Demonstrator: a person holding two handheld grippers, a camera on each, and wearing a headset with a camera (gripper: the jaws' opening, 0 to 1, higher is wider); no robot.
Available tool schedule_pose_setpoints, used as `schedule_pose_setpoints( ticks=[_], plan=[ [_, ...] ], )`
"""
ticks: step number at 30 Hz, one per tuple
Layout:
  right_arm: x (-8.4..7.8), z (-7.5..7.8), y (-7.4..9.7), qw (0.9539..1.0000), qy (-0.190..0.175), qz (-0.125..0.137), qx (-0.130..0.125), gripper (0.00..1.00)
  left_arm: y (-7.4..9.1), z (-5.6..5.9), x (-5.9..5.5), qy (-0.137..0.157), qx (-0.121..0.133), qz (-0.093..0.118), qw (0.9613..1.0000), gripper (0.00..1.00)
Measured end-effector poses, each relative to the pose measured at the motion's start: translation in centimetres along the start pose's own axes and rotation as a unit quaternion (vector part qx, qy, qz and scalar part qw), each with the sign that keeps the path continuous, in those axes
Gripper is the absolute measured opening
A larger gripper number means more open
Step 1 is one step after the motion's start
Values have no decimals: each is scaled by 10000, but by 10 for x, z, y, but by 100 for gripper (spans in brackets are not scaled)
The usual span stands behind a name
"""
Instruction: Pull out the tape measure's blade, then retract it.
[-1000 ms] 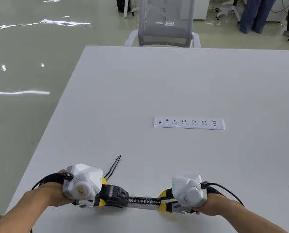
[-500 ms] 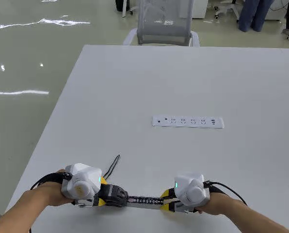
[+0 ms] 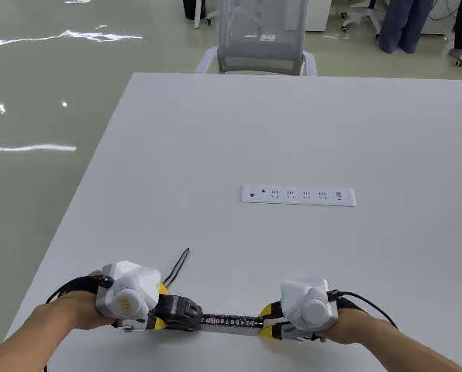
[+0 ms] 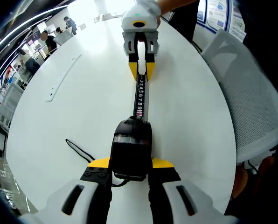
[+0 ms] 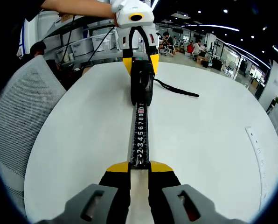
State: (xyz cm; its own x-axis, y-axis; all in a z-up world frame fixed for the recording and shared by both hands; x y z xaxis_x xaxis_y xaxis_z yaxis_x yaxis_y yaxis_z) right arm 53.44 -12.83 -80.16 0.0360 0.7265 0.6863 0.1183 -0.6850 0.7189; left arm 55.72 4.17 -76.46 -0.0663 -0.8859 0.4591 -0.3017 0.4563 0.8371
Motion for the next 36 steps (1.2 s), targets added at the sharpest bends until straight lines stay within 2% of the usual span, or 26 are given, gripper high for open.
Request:
schedule_pose_setpoints(
  ticks=[36],
  plan=[
    [-6, -3, 7, 10000, -10, -32, -20, 12, 1, 0, 1, -16, 13, -15, 10000, 25]
  ],
)
Point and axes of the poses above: the centre of the closed fingertips' face, and the gripper's own axes: y roughly backward along the fingers, z roughly to its right, x roughly out of its top, the point moved 1 cm from there along y, roughly backward along the fingers, and after that the axes turned 11 degrees about x, right-handed, at the moved point
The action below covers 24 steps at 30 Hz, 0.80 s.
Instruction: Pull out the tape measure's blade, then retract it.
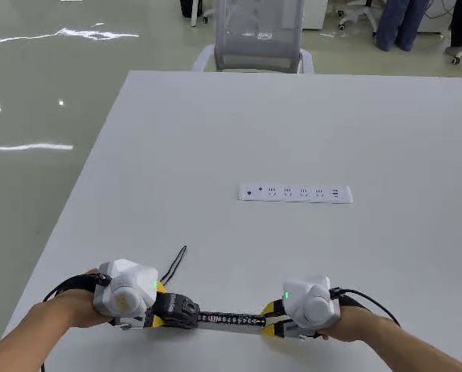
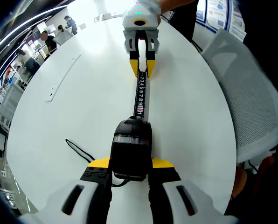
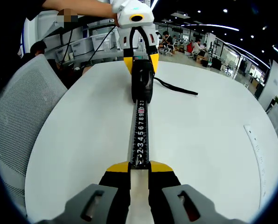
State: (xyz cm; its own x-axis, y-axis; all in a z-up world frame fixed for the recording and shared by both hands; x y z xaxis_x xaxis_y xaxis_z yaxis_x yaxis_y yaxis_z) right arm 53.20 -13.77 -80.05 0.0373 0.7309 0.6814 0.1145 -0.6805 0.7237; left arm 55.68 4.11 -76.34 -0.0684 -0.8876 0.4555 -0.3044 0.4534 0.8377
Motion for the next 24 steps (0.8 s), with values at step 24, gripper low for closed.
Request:
schedule_pose_setpoints(
  ticks=[24],
  plan=[
    [-6, -2, 7, 10000, 9, -24, 3, 12, 0, 0, 0, 3, -5, -9, 10000, 25]
  ],
)
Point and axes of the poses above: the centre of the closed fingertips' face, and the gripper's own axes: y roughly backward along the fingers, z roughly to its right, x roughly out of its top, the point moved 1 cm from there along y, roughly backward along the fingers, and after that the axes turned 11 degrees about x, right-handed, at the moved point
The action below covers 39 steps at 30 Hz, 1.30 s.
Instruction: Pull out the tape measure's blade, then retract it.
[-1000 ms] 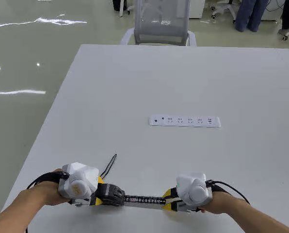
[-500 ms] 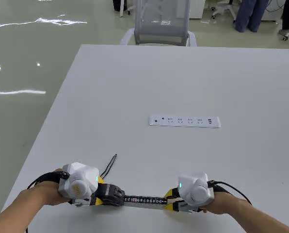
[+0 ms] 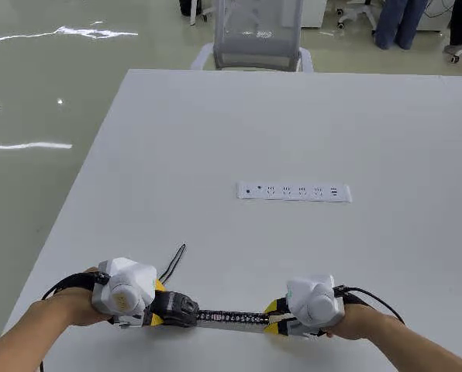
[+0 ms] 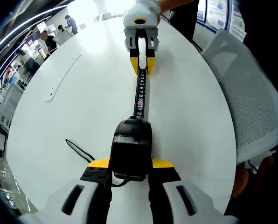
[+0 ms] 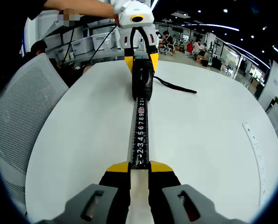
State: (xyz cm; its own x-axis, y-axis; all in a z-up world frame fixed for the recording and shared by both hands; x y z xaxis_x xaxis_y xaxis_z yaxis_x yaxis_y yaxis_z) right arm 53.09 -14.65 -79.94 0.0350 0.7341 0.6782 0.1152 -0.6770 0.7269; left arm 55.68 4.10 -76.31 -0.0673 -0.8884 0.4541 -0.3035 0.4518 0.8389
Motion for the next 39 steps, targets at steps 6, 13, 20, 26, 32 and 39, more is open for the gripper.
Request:
schedule_pose_setpoints(
  ticks=[6, 13, 20, 26, 32, 39],
  plan=[
    [-1, 0, 1, 10000, 6, -2, 5, 12, 0, 0, 0, 4, 0, 3, 10000, 25],
    [-2, 0, 3, 10000, 7, 1, 3, 12, -1, 0, -1, 5, 2, 4, 10000, 25],
    [-4, 0, 3, 10000, 31, -16, -4, 12, -1, 0, 0, 1, -1, 1, 10000, 25],
    [-5, 0, 5, 10000, 38, -17, -7, 12, -1, 0, 0, 3, -7, 5, 10000, 25],
    [-6, 0, 7, 10000, 34, -24, -9, 12, -1, 0, 0, 3, -9, 5, 10000, 25],
    [-7, -1, 9, 10000, 29, -29, -12, 12, -1, 0, 0, 1, -11, 3, 10000, 25]
  ],
)
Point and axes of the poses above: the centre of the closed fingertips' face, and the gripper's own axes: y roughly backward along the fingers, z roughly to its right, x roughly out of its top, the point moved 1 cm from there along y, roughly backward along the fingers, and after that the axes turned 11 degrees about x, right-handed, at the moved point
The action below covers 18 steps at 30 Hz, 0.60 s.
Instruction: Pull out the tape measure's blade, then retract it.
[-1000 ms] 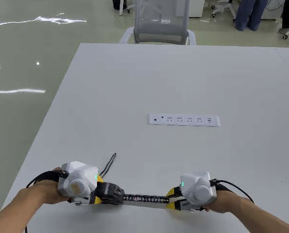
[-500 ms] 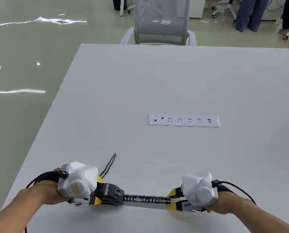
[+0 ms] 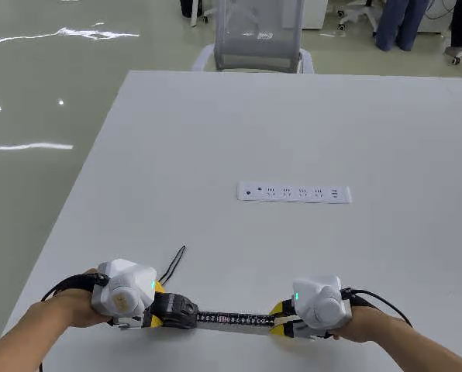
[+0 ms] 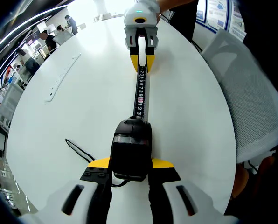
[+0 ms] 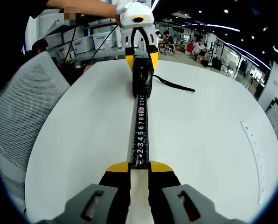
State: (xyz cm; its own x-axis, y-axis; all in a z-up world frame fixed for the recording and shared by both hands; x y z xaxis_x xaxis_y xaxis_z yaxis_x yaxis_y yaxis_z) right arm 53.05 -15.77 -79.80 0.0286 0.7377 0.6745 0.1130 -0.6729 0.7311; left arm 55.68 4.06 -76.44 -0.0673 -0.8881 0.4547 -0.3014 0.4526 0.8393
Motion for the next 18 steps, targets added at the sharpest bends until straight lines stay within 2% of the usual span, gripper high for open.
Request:
schedule_pose_setpoints(
  ticks=[18],
  plan=[
    [-7, -1, 5, 10000, -19, -32, -18, 12, 0, 0, 1, 1, -12, 0, 10000, 25]
  ],
)
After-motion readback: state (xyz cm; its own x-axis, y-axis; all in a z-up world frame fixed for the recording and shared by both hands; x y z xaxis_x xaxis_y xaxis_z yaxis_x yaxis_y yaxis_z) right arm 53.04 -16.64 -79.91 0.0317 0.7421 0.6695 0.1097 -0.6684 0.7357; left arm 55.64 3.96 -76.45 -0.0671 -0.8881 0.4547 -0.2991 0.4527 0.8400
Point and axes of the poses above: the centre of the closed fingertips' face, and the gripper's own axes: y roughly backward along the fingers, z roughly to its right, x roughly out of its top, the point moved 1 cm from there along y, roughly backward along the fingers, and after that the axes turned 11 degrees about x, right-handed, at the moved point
